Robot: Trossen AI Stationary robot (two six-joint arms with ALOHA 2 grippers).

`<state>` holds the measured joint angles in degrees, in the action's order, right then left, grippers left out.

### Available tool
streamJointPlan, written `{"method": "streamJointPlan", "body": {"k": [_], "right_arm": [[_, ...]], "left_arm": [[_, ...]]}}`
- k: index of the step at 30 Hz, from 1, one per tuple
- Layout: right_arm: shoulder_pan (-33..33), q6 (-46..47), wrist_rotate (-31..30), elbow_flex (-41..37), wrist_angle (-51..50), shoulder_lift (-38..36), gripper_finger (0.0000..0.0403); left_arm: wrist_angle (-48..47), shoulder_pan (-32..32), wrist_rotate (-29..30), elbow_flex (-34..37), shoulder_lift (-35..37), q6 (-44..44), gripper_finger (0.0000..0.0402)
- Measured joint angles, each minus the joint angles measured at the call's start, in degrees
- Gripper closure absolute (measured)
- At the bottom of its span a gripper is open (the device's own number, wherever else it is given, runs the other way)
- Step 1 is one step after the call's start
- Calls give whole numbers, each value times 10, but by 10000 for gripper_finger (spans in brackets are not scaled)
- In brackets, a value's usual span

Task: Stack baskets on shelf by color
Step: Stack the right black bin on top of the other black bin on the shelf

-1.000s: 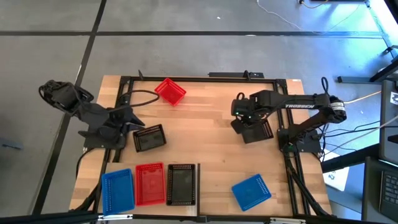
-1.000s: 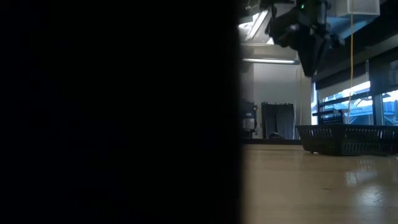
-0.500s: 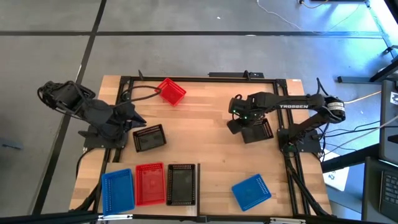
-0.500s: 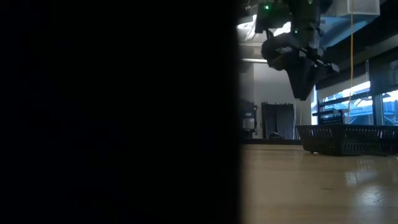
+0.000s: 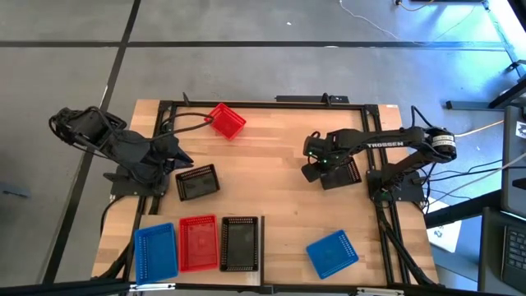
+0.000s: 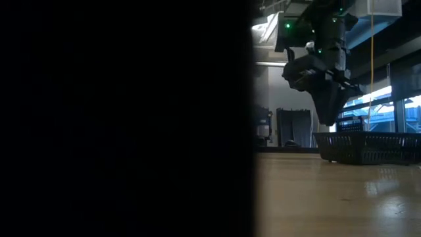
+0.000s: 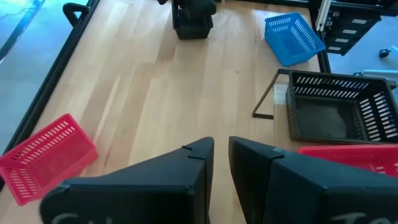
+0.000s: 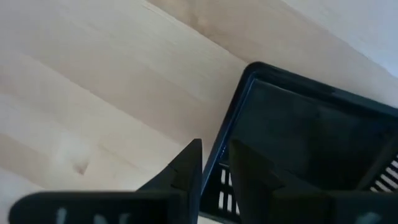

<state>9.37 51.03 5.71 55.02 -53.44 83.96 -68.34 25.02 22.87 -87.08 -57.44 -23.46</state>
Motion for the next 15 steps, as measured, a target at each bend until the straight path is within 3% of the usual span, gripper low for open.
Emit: {"method": "streamJointPlan", "body": {"k": [15], "right_arm": [[19,27,-1,-45,69,0,324]], "left_arm": [[0,0,0,0,0,16,360]]}}
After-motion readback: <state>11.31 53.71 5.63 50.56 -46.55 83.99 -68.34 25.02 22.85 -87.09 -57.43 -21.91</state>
